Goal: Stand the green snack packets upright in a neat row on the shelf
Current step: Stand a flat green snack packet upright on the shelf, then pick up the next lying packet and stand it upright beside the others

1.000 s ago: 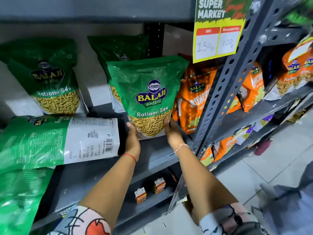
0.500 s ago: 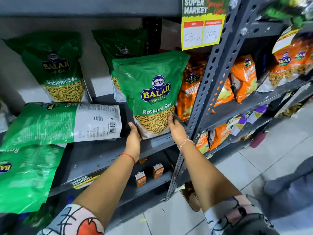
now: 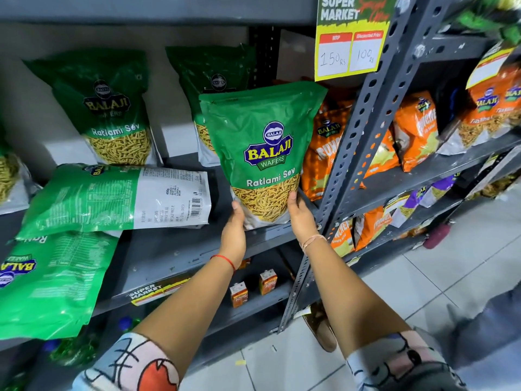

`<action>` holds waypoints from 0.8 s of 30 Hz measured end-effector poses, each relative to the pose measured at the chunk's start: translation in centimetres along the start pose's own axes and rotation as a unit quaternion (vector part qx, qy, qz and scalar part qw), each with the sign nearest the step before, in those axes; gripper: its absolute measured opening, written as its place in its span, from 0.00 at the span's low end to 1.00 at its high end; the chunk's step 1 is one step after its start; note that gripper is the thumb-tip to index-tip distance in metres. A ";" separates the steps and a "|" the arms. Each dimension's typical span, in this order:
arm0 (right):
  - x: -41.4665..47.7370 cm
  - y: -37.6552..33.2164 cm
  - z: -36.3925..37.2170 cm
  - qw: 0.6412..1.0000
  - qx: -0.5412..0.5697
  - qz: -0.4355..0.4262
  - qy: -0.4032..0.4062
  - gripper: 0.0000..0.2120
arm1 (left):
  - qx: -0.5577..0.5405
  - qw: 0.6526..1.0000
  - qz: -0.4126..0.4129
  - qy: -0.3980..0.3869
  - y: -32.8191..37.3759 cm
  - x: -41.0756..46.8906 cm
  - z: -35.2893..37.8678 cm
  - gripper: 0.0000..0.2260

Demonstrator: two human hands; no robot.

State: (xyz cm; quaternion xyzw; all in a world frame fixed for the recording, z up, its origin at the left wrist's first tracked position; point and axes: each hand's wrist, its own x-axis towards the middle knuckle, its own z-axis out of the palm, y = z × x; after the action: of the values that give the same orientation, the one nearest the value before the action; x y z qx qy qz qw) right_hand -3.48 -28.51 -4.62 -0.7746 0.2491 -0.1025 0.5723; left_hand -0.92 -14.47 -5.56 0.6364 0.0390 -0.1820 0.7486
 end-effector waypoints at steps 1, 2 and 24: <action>-0.6 0.1 0.2 1.000 -0.001 -0.010 0.009 0.28 | -0.016 1.000 0.012 -0.010 -0.2 -0.5 0.0 0.49; -1.4 0.4 0.5 0.999 -0.002 -0.028 0.022 0.28 | -0.024 1.000 0.008 0.003 0.0 -1.7 -0.1 0.46; 1.5 -16.8 17.8 0.895 -0.322 -0.165 -0.262 0.18 | -0.211 0.950 0.011 0.228 4.7 -0.8 -10.5 0.16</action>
State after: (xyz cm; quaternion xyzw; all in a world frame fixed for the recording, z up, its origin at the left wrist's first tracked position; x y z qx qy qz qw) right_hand 10.23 -10.70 5.16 -0.9451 -0.0220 0.0970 0.3114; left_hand 1.68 -3.58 -2.86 0.4885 0.2391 -0.0111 0.8391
